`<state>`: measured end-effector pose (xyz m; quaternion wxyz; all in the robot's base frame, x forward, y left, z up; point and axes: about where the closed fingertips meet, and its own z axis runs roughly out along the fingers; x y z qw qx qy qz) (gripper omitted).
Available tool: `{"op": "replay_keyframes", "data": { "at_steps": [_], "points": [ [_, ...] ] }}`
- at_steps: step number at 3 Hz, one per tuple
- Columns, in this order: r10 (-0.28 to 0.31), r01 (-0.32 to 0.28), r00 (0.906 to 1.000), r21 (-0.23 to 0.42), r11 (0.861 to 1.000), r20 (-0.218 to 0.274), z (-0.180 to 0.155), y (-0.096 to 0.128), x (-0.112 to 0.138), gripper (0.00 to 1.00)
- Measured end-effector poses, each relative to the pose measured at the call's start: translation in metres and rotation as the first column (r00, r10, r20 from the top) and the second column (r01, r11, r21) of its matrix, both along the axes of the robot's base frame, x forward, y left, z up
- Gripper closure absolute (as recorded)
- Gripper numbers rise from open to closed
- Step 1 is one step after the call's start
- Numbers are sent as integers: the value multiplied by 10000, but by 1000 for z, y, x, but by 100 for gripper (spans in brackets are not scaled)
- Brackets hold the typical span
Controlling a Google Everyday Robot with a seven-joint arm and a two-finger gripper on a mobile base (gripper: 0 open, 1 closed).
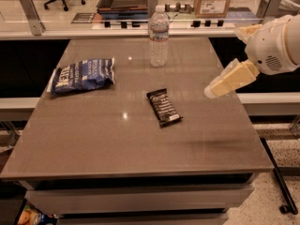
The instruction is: Knock water bottle over
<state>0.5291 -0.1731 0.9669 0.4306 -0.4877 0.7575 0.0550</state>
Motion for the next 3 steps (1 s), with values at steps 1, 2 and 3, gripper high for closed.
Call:
{"op": "replay_keyframes", "data": {
  "at_steps": [1, 2, 3],
  "points": [
    [-119, 107, 9997, 572, 9983, 201, -8, 12, 24, 0],
    [-160, 143, 9995, 624, 9979, 256, -9, 12, 28, 0],
    [-269, 251, 9993, 712, 9971, 245, -7, 13, 31, 0]
  ]
}}
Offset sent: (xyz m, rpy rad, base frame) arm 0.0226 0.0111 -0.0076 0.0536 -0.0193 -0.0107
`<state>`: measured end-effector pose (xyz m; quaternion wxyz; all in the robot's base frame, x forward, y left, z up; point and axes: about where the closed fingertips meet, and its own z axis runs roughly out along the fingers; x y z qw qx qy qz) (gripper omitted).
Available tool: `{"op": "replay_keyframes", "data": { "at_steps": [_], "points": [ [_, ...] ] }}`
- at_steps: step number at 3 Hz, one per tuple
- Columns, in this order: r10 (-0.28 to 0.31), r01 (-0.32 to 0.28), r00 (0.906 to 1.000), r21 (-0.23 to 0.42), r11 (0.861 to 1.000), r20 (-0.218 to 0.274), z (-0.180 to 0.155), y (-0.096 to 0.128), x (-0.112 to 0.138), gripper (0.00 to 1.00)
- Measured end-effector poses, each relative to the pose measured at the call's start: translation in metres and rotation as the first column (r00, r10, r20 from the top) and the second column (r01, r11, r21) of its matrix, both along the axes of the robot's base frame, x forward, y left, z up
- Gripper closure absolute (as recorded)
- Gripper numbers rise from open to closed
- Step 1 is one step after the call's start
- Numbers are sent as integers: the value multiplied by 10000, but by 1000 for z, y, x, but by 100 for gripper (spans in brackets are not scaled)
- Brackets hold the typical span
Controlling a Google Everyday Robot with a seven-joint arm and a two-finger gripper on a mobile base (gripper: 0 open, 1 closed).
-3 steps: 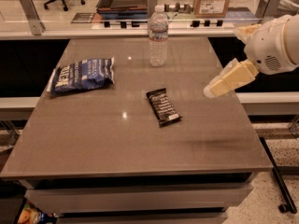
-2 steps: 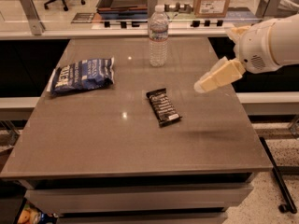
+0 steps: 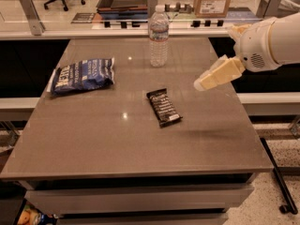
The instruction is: Knock water bottle over
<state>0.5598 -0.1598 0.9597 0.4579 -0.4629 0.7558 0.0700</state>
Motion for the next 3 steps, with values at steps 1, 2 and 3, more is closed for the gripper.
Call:
{"op": "replay_keyframes", "data": {
  "at_steps": [1, 2, 3],
  "points": [
    [-232, 211, 9986, 455, 9987, 468, 9, 0, 26, 0],
    [-484, 373, 9940, 1124, 9930, 982, 17, 0, 57, 0],
    [-599, 337, 9888, 1868, 9818, 1368, 24, 2, 85, 0]
  ]
}}
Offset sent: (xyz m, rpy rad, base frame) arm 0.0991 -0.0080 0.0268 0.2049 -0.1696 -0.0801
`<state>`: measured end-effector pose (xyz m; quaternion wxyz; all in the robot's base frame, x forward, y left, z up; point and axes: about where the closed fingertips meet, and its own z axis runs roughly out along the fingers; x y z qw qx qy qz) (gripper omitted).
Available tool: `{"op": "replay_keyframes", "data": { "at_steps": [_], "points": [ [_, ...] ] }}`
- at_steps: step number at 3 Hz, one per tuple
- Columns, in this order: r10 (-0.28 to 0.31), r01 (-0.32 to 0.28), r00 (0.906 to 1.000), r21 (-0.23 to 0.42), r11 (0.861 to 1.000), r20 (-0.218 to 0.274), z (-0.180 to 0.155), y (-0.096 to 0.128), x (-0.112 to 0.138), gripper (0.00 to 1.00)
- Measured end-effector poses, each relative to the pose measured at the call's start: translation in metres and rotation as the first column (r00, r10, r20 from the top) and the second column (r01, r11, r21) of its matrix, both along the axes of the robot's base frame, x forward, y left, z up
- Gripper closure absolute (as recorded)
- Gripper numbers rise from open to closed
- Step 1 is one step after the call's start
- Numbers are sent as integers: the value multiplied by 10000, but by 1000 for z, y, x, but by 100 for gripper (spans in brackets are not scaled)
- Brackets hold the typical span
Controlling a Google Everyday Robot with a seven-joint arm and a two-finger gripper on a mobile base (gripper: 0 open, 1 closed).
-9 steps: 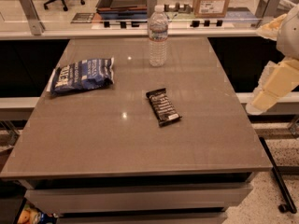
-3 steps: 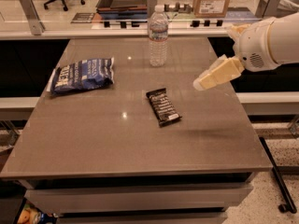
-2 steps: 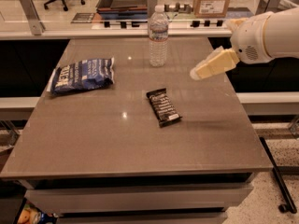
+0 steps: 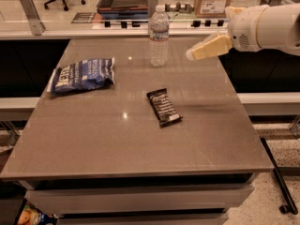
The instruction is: Knock water bottle over
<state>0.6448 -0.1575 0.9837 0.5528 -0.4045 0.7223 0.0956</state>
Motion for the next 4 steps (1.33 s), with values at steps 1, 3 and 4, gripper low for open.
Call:
{"op": "replay_keyframes", "data": {
  "at_steps": [1, 3, 4],
  "points": [
    [338, -349, 9993, 802, 9962, 154, -2, 13, 23, 0],
    [1107, -1104, 9938, 2274, 9675, 114, -14, 42, 57, 0],
    [1406, -1359, 9901, 2963, 9454, 56, -22, 52, 76, 0]
  ]
}}
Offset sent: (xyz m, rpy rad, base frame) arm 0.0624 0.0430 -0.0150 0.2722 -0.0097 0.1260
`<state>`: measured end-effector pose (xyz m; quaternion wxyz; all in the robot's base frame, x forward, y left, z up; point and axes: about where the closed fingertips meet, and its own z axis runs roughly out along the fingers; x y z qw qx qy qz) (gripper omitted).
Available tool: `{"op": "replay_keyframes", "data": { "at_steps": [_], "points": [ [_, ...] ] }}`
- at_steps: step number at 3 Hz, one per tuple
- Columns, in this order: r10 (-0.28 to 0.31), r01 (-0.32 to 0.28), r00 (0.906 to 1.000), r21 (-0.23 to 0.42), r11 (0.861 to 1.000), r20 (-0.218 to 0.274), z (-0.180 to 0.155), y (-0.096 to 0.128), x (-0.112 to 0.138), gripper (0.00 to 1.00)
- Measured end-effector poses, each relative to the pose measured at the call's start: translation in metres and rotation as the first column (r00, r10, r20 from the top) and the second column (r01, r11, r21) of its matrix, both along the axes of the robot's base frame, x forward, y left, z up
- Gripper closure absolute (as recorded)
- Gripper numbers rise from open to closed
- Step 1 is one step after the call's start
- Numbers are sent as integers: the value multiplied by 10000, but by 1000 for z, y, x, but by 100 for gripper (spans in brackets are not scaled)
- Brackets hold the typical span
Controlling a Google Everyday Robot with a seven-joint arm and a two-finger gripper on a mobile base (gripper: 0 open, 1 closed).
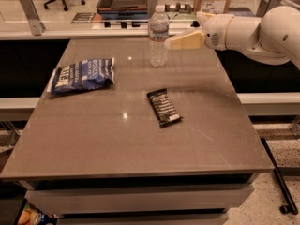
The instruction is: Knock water bottle over
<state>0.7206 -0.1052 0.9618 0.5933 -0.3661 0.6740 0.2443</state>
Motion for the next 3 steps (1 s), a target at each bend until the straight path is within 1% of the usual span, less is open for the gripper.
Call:
{"op": "replay_keyframes", "data": {
  "at_steps": [1, 2, 3],
  "points": [
    [352, -342, 9992, 530, 9980, -185, -9, 10, 20, 0],
    [663, -630, 9973, 920, 9938, -331, -17, 19, 38, 0],
    [910, -860, 9951, 1143, 9897, -392, -22, 28, 49, 0]
  ]
}}
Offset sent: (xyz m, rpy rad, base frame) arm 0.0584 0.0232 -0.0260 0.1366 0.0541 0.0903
